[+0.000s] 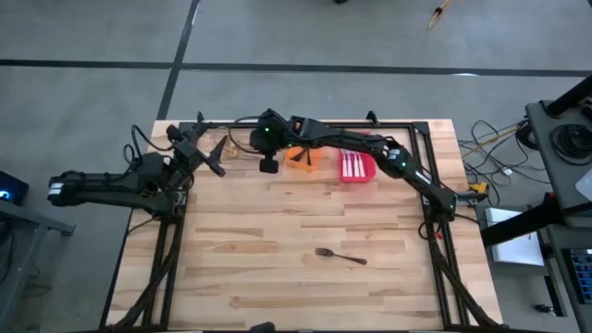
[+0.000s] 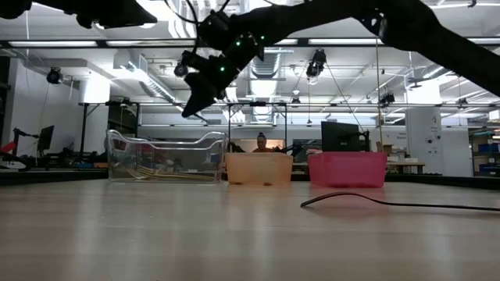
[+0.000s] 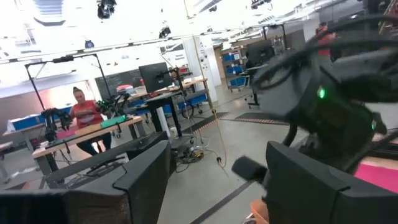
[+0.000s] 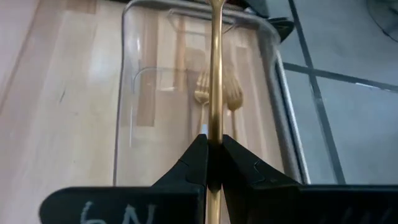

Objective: Sort silverware by color (type)
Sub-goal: Put the gold fork into the transparent bin

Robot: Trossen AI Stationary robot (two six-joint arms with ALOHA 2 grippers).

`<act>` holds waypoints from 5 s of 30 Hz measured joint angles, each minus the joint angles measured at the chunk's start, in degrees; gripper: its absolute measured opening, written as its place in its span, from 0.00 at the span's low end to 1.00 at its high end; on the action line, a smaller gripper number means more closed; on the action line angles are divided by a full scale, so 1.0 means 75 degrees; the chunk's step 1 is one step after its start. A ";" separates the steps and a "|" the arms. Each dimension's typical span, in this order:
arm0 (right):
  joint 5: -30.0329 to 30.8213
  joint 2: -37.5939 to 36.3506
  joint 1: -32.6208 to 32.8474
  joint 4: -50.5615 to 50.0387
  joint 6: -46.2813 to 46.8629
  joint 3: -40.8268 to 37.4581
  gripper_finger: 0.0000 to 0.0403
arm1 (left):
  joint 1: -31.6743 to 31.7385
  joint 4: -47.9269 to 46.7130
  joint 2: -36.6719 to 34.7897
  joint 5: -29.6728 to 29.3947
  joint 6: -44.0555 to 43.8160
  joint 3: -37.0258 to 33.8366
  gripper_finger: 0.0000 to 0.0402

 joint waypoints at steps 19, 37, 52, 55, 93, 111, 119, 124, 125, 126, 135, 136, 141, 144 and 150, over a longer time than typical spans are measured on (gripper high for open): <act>0.0007 0.0738 -0.0041 0.0750 -0.0280 -0.0014 0.03 | 0.0000 -0.1175 0.0320 0.0098 0.0085 0.0003 0.62; 0.0008 0.0738 -0.0038 0.0640 -0.0409 -0.0011 0.03 | 0.1534 -0.4565 0.2676 0.2413 0.0100 0.0815 0.55; 0.0011 0.0738 -0.0041 0.0624 -0.0449 -0.0011 0.06 | 0.2757 -0.3884 0.4010 0.3496 0.0586 0.0729 0.55; 0.0011 0.0738 -0.0041 0.0622 -0.0449 -0.0011 0.06 | 0.2754 -0.3731 0.4236 0.3491 0.0670 0.0804 0.55; 0.0017 0.0735 -0.0053 0.0466 -0.0375 -0.0014 0.07 | 0.3171 -0.3433 0.4794 0.3468 0.0883 0.1011 0.19; -0.0289 0.0735 -0.0056 0.0654 -0.0036 -0.0014 0.07 | 0.3188 -0.3418 0.4814 0.3435 0.0975 0.1011 0.34; -0.0470 0.0735 -0.0056 0.0671 -0.0025 -0.0014 0.07 | 0.3189 -0.3488 0.4814 0.3093 0.1439 0.1017 0.34; -0.0510 0.0735 -0.0056 0.0671 -0.0047 -0.0014 0.07 | 0.3191 -0.3506 0.4814 0.3139 0.1482 0.1017 0.30; -0.0510 0.0735 -0.0056 0.0671 -0.0050 -0.0014 0.07 | 0.3191 -0.3507 0.4815 0.3142 0.1478 0.1015 0.29; -0.0513 0.0735 -0.0056 0.0674 -0.0048 -0.0014 0.07 | 0.3191 -0.3509 0.4817 0.3142 0.1468 0.1016 0.28; -0.0135 0.0735 -0.0048 0.0671 0.0351 0.0007 0.07 | 0.3212 -0.3698 0.4817 0.3207 0.1205 0.1008 0.28; -0.0024 0.0735 -0.0045 0.0647 0.0353 0.0020 0.07 | 0.3212 -0.3695 0.4817 0.3209 0.1166 0.1008 0.29; 0.0006 0.0735 -0.0044 0.0645 0.0247 0.0035 0.07 | 0.3209 -0.3691 0.4809 0.3272 0.1125 0.1005 0.37; -0.0267 0.0735 -0.0035 0.0633 0.0260 0.0035 0.07 | 0.3209 -0.3683 0.4800 0.3317 0.1161 0.1002 0.41; -0.0442 0.0735 -0.0018 0.0616 0.0346 0.0035 0.07 | 0.3209 -0.3687 0.4794 0.3511 0.1361 0.1000 0.40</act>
